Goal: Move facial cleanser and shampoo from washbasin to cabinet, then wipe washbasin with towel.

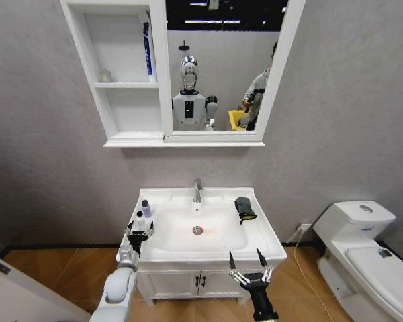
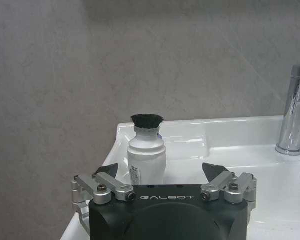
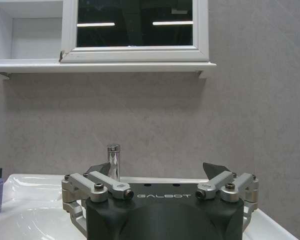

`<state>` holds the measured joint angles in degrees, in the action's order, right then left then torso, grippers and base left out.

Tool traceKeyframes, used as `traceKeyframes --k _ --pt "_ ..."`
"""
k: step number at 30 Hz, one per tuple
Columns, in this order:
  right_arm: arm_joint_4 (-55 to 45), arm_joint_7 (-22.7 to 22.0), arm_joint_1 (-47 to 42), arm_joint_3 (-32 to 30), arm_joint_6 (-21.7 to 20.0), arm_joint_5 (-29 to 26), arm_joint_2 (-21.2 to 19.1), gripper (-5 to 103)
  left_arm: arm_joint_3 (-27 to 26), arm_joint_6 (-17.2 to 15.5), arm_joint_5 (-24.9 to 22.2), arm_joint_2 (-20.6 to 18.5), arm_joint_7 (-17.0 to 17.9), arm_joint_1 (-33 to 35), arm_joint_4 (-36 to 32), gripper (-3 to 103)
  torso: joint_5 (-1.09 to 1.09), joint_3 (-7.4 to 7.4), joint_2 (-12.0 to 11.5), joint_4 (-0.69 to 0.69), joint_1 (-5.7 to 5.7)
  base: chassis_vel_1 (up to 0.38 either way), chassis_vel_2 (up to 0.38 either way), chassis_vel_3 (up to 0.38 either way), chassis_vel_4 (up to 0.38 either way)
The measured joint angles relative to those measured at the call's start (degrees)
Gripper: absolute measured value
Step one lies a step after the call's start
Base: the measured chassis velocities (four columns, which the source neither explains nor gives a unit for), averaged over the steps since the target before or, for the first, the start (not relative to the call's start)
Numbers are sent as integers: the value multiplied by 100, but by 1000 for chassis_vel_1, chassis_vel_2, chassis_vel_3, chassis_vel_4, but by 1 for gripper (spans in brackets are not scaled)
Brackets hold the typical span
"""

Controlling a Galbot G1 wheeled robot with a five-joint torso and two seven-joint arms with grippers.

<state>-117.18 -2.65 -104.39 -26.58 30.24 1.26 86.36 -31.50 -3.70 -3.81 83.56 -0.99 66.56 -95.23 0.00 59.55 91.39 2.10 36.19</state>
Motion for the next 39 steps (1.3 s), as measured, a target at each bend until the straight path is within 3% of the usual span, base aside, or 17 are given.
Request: traceKeyframes --k 3,4,7,9,10,12,17,20,24,27,30,31,32,34,35,37,39 --pt "16 -17 -8 -7 10 -2 11 100 2 3 -17 20 -19 -38 11 88 0 0 0 0 0 0 0 0 0" --pt "37 -27 -9 -13 15 -3 14 100 3 3 -22 23 -28 -45 11 77 0 0 0 0 -1 0 0 0 0" --pt "57 -53 -8 -14 21 -10 16 100 -27 3 -21 17 -37 -62 49 72 0 0 0 0 -2 0 0 0 0" --pt "51 -59 -8 -11 23 -30 18 100 -69 3 -39 -6 -40 -88 119 55 0 0 0 0 -2 0 0 0 0" --pt "51 -59 -8 -11 23 -30 18 100 -69 3 -39 -6 -40 -88 119 55 0 0 0 0 -2 0 0 0 0" --pt "38 -58 -8 -16 23 -85 4 100 -87 -6 -69 -20 -37 -128 128 45 0 0 0 0 -1 0 0 0 0" --pt "43 -57 20 -30 23 -130 -17 100 -91 -91 -152 -94 18 -133 11 34 0 0 0 0 -1 0 0 0 0" --pt "75 -56 59 -17 12 -144 -14 100 -72 -183 -284 -252 69 -124 -127 34 -1 0 0 0 -1 0 0 0 0" --pt "155 -55 118 44 -21 -152 -8 100 -9 -429 -768 -788 221 -167 -517 34 -3 0 0 0 -1 0 0 0 0" --pt "237 -43 181 103 -40 -148 -9 100 7 -749 -1750 -1836 365 -460 -1151 34 2 -1 0 0 -2 0 0 0 0" --pt "281 -39 216 121 -42 -149 -14 100 10 -858 -2243 -2324 414 -673 -1289 34 0 0 0 0 -2 0 0 0 0" --pt "338 -36 256 128 -43 -150 -27 100 23 -1048 -2831 -2843 518 -950 -1401 34 -3 0 0 0 -1 0 0 0 0" --pt "338 -36 256 128 -43 -150 -27 100 23 -1048 -2831 -2843 518 -950 -1401 34 -3 0 0 0 -1 0 0 0 0" --pt "412 -30 301 139 -43 -148 -51 100 48 -1367 -3761 -3656 641 -1544 -1543 34 -1 0 0 0 -1 0 0 0 0" --pt "412 -30 301 139 -43 -148 -51 100 48 -1367 -3761 -3656 641 -1544 -1543 34 -1 0 0 0 -1 0 0 0 0" --pt "436 -26 317 155 -49 -132 -56 100 139 -1740 -4654 -4331 704 -2251 -1589 34 0 0 0 -1 -1 0 0 0 0" --pt "438 -25 317 158 -63 -131 -50 100 204 -1842 -4922 -4511 656 -2511 -1556 34 1 0 0 0 -1 0 0 0 0"
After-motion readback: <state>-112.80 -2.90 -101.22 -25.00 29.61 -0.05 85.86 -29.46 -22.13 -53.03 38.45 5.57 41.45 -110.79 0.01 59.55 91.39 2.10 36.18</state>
